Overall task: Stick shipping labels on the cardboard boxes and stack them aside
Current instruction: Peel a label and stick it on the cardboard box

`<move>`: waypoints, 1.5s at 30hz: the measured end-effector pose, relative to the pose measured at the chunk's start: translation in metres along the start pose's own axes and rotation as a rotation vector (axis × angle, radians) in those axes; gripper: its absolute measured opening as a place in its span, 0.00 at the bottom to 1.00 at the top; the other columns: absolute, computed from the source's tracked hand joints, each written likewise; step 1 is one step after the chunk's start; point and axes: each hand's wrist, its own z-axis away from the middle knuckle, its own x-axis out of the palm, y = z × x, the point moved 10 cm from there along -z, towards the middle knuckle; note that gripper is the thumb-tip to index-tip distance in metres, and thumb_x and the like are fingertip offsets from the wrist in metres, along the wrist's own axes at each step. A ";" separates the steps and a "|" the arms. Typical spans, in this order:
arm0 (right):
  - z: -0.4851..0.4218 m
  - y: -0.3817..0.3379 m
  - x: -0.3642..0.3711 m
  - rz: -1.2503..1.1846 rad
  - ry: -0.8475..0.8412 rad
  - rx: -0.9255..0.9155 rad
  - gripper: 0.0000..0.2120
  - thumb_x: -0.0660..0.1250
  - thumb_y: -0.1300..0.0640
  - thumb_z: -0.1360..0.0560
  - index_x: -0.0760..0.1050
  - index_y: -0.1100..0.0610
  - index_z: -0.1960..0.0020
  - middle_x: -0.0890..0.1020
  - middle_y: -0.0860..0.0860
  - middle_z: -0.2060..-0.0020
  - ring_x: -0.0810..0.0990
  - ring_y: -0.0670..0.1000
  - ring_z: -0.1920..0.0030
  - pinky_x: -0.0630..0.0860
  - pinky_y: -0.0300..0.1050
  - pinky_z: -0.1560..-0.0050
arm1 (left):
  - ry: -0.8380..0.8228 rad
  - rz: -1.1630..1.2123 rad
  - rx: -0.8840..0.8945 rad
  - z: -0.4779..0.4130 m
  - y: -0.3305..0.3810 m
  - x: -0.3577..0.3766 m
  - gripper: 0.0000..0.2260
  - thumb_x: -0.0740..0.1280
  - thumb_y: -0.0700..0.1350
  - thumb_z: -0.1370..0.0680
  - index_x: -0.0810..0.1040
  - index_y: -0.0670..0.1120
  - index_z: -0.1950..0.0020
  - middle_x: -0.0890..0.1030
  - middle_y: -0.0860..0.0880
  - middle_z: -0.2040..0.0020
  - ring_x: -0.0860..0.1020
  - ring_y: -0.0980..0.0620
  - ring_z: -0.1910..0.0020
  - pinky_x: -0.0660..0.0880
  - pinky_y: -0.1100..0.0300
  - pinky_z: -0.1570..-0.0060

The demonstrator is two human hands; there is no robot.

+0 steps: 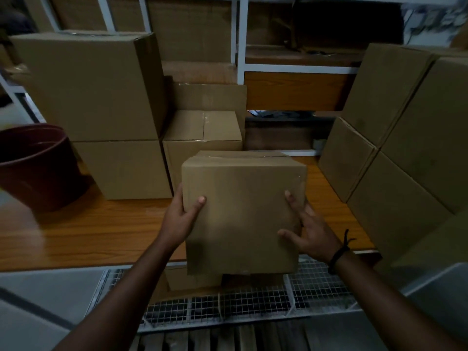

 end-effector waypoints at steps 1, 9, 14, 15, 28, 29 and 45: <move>-0.002 0.001 0.001 -0.010 0.010 0.026 0.43 0.67 0.36 0.28 0.37 0.25 0.28 0.51 0.50 0.22 0.62 0.49 0.29 0.66 0.47 0.32 | -0.002 0.008 0.008 -0.001 0.002 0.000 0.40 0.69 0.70 0.33 0.63 0.57 0.25 0.76 0.51 0.36 0.78 0.48 0.39 0.80 0.49 0.50; -0.018 0.007 -0.015 0.014 0.017 0.120 0.44 0.71 0.47 0.26 0.41 0.31 0.27 0.58 0.49 0.24 0.66 0.52 0.30 0.67 0.43 0.37 | -0.079 -0.204 0.155 0.010 0.009 0.011 0.50 0.68 0.72 0.33 0.35 0.67 0.24 0.63 0.49 0.24 0.70 0.48 0.31 0.75 0.39 0.39; -0.022 -0.010 -0.038 -0.024 0.075 0.090 0.45 0.73 0.48 0.28 0.42 0.29 0.27 0.61 0.45 0.26 0.65 0.44 0.34 0.69 0.43 0.38 | -0.041 -0.350 0.295 0.005 0.040 0.004 0.44 0.64 0.65 0.28 0.36 0.67 0.23 0.64 0.47 0.25 0.73 0.47 0.33 0.76 0.42 0.40; -0.022 -0.013 -0.041 -0.028 0.080 0.086 0.46 0.73 0.47 0.28 0.42 0.29 0.27 0.61 0.44 0.27 0.65 0.44 0.34 0.69 0.43 0.37 | -0.048 -0.368 0.316 0.005 0.044 0.002 0.42 0.64 0.65 0.27 0.39 0.66 0.23 0.64 0.47 0.24 0.72 0.47 0.32 0.76 0.43 0.39; -0.056 -0.017 -0.040 0.034 -0.058 0.225 0.39 0.69 0.45 0.26 0.50 0.38 0.23 0.62 0.47 0.24 0.66 0.52 0.28 0.68 0.46 0.34 | -0.127 -0.014 -0.037 -0.029 0.033 -0.001 0.41 0.73 0.52 0.33 0.58 0.64 0.24 0.66 0.56 0.32 0.71 0.50 0.36 0.75 0.56 0.45; -0.061 -0.015 -0.039 0.029 -0.086 0.245 0.38 0.69 0.45 0.25 0.51 0.39 0.23 0.62 0.47 0.24 0.65 0.53 0.27 0.68 0.47 0.34 | -0.126 -0.014 -0.065 -0.034 0.029 -0.002 0.41 0.72 0.51 0.33 0.58 0.62 0.23 0.66 0.55 0.31 0.72 0.50 0.36 0.75 0.57 0.46; -0.106 0.002 -0.014 -0.033 -0.063 0.373 0.24 0.65 0.46 0.22 0.67 0.47 0.27 0.68 0.50 0.27 0.67 0.52 0.29 0.67 0.46 0.38 | -0.185 0.118 -0.249 -0.058 0.004 -0.001 0.19 0.60 0.46 0.19 0.70 0.55 0.28 0.65 0.48 0.27 0.72 0.49 0.38 0.73 0.56 0.48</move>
